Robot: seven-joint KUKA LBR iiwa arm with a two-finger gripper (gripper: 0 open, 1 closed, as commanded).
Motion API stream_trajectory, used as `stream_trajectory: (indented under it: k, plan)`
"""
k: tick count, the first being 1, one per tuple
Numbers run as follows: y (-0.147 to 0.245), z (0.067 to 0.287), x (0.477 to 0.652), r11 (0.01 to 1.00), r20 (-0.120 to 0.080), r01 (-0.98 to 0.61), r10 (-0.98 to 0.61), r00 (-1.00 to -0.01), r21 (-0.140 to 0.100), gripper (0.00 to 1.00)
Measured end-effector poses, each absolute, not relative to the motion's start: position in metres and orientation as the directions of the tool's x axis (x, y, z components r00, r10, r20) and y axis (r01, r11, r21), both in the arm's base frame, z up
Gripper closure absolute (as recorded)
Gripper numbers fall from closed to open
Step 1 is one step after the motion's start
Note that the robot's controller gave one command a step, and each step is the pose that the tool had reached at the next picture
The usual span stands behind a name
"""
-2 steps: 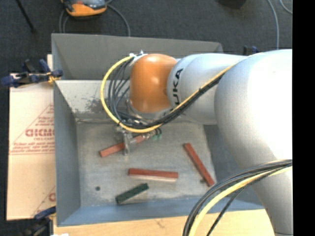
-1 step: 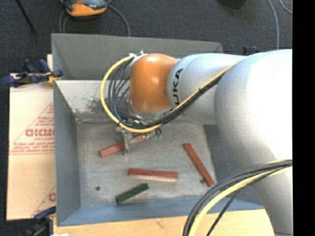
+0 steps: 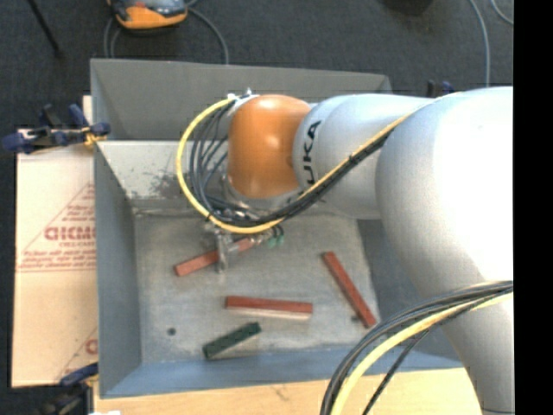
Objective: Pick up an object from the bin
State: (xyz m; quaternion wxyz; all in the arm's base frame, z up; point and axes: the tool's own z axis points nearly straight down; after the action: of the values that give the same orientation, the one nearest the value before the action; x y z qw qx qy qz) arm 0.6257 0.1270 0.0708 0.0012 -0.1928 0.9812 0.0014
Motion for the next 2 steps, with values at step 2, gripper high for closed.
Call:
stream_trajectory:
  k: [2]
  plan:
    - [0.1271, 0.0708, 0.6257, 0.926, -0.003, -0.377, -0.377, -0.926, 0.002, 1.00]
